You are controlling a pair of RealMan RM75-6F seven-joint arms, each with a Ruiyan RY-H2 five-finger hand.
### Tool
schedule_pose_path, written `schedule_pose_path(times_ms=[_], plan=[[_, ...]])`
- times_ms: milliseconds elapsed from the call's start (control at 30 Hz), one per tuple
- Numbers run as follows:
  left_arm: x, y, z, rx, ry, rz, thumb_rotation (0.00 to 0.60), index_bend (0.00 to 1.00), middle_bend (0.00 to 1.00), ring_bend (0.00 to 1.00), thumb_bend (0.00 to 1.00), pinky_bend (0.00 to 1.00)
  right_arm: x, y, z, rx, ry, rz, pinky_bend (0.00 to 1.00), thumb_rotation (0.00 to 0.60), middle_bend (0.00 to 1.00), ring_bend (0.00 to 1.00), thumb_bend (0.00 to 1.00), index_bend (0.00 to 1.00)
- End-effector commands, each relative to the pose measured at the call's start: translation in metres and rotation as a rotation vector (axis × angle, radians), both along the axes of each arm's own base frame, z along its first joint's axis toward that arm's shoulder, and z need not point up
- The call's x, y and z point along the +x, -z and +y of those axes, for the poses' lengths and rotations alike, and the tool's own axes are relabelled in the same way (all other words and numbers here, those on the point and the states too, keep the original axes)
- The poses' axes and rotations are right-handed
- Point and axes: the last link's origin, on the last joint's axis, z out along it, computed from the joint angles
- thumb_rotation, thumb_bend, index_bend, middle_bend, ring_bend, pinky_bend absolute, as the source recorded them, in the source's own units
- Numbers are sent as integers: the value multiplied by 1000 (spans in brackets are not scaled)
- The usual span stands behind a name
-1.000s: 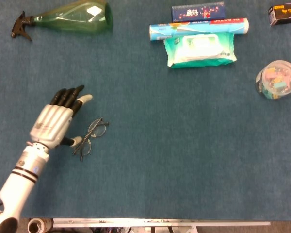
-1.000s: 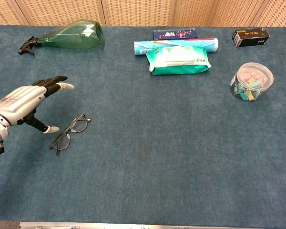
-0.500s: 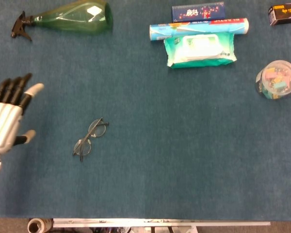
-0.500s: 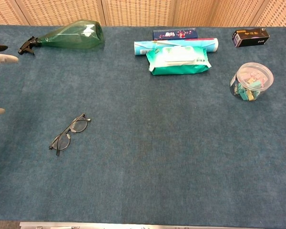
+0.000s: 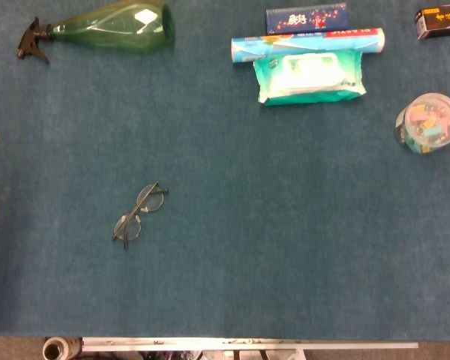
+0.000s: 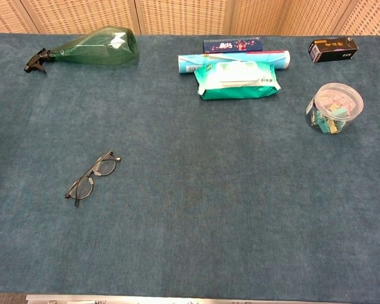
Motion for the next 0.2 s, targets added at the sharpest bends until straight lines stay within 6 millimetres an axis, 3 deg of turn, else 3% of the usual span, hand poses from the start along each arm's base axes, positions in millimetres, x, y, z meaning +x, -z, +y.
schedule_pose_path(times_ms=[33, 200], plan=[[-7, -2, -3, 34, -11, -29, 600, 192, 59, 14, 13, 0, -1, 1, -1, 7, 2, 6, 282, 600, 372, 225, 324, 523], [-12, -4, -2, 43, -22, -19, 600, 197, 63, 18, 13, 0, -1, 2, -1, 11, 2, 5, 282, 600, 372, 225, 324, 523]])
